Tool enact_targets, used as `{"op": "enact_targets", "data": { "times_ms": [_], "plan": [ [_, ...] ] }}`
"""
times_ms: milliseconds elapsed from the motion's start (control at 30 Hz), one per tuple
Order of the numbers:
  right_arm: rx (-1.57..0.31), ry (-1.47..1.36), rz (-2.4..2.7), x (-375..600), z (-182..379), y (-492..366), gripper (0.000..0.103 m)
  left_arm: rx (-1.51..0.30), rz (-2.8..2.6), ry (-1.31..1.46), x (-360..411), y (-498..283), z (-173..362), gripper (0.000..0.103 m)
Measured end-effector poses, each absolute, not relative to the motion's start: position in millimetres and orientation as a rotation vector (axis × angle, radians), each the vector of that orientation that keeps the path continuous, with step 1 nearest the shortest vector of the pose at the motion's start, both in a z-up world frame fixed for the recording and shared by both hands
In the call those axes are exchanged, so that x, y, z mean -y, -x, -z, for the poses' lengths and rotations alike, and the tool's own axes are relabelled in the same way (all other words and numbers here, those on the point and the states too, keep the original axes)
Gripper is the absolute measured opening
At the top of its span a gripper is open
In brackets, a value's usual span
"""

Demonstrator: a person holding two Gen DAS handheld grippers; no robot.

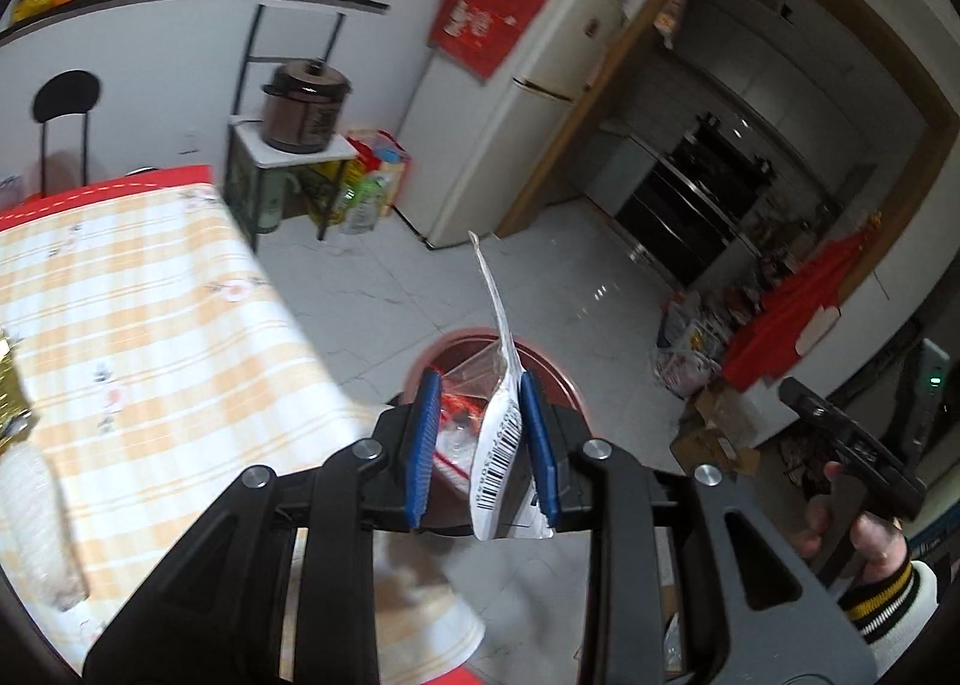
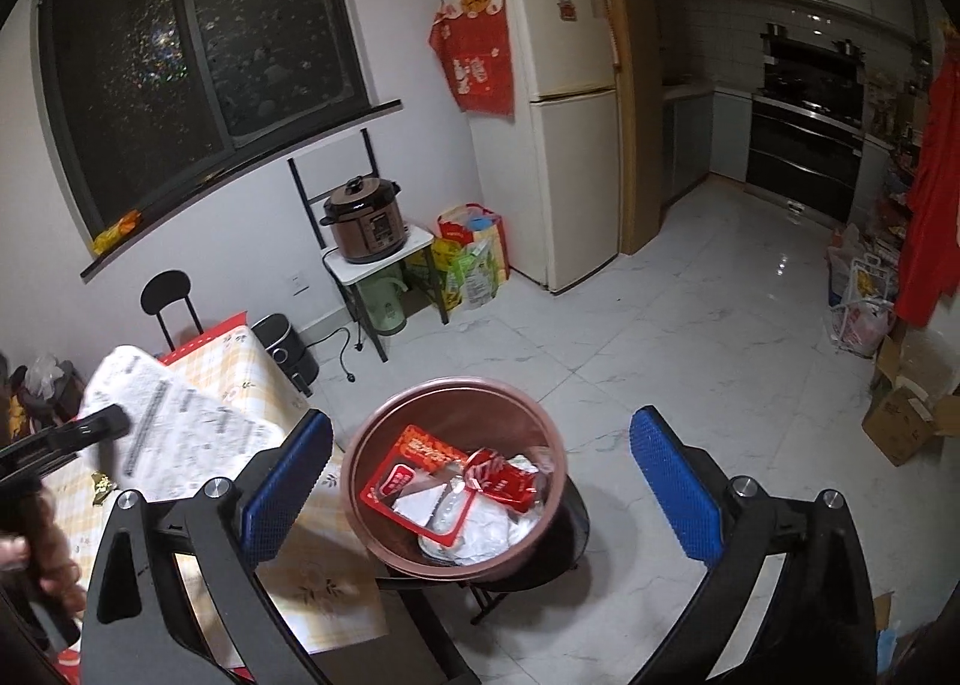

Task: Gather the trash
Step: 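Carry the paper sheet in the left tool over the bin and open it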

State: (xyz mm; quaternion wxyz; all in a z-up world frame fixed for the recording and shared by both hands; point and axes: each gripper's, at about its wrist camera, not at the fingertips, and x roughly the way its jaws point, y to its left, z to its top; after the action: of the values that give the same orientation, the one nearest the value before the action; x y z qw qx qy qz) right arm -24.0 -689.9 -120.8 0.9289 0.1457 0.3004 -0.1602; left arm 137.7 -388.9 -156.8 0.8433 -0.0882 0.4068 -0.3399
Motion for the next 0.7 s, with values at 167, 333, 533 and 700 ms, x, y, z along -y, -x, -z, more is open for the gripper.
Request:
{"op": "enact_targets", "data": {
  "times_ms": [167, 333, 533, 700],
  "plan": [
    [-0.611, -0.317, 0.372, 710, 121, 44, 0.098, -0.895, 0.767, 0.145, 443, -151, 170, 0.029],
    [-0.616, -0.328, 0.402, 721, 125, 53, 0.098, -0.891, 0.821, 0.134, 495, -169, 178, 0.028],
    [-0.622, -0.334, 0.407, 724, 129, 59, 0.098, -0.898, 0.838, 0.098, 549, -184, 184, 0.028],
    [-0.626, -0.350, 0.419, 726, 130, 65, 0.098, -0.868, 0.817, 0.118, 564, -196, 182, 0.070]
  ]
}}
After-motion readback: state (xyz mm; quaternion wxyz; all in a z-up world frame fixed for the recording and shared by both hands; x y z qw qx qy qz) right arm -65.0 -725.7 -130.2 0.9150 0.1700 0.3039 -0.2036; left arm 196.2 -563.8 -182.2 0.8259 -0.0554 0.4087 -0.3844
